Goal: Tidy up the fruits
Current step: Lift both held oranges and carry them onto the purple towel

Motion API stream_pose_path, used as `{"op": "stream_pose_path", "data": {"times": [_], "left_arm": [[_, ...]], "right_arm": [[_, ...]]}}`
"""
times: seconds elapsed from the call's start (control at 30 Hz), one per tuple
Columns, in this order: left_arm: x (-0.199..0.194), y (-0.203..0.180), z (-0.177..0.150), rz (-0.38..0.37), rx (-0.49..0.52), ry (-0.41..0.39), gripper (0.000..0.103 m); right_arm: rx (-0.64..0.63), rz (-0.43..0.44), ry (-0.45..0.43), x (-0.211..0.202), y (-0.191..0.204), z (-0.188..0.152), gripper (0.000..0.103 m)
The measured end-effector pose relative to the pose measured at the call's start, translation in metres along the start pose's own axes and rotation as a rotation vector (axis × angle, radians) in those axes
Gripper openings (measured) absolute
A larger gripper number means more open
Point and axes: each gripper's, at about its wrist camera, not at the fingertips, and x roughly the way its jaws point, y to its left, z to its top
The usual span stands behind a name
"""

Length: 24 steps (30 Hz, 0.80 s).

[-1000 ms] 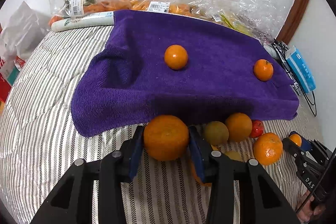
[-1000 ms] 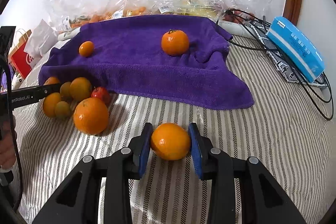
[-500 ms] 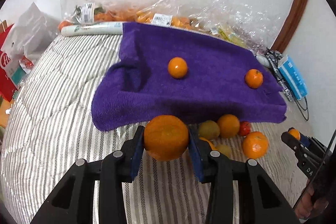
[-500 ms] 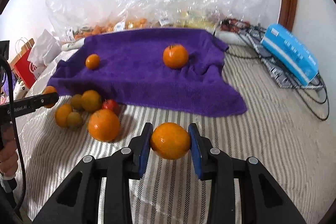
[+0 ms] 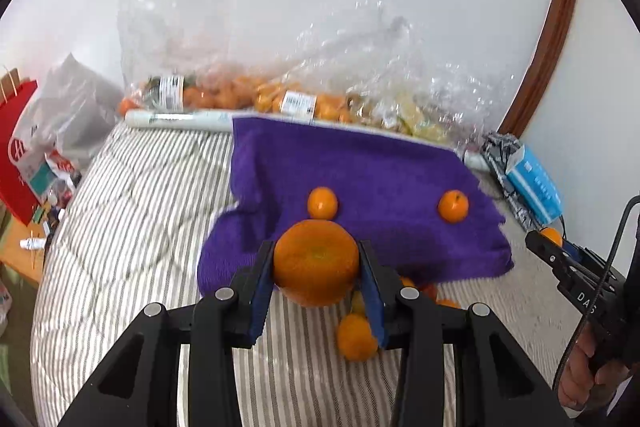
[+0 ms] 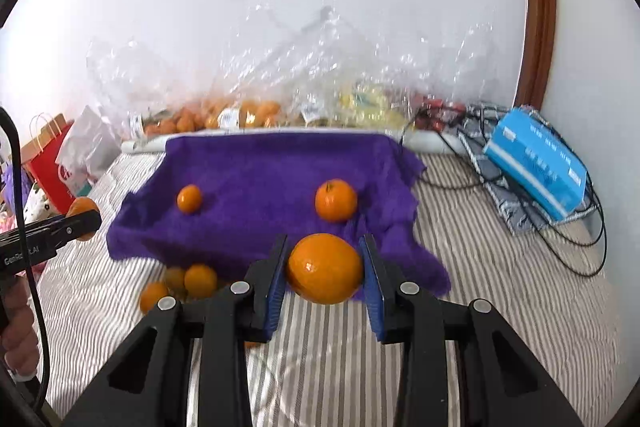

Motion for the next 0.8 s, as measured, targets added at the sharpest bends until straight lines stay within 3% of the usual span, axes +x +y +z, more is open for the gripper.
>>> {"op": "stream_pose_path", "data": {"times": [0.33,0.67,0.8], "left_arm": [[0.019,-0.003,0.031,-0.016,-0.002,-0.043,0.038],[0.061,-0.007,0.058,-0.016,-0.008,-0.037,0.038],[0.076,-0.009,0.055,0.004,0.007,-0.035,0.038]], "right_arm": [[0.006,0.016,-0.05,0.015,0.004,0.034,0.035],[0.004,0.015,-0.037,0.055,0.001,0.052,0.034],[0.015,0.027,-0.027,0.069,-0.003,0.05,0.035]]}}
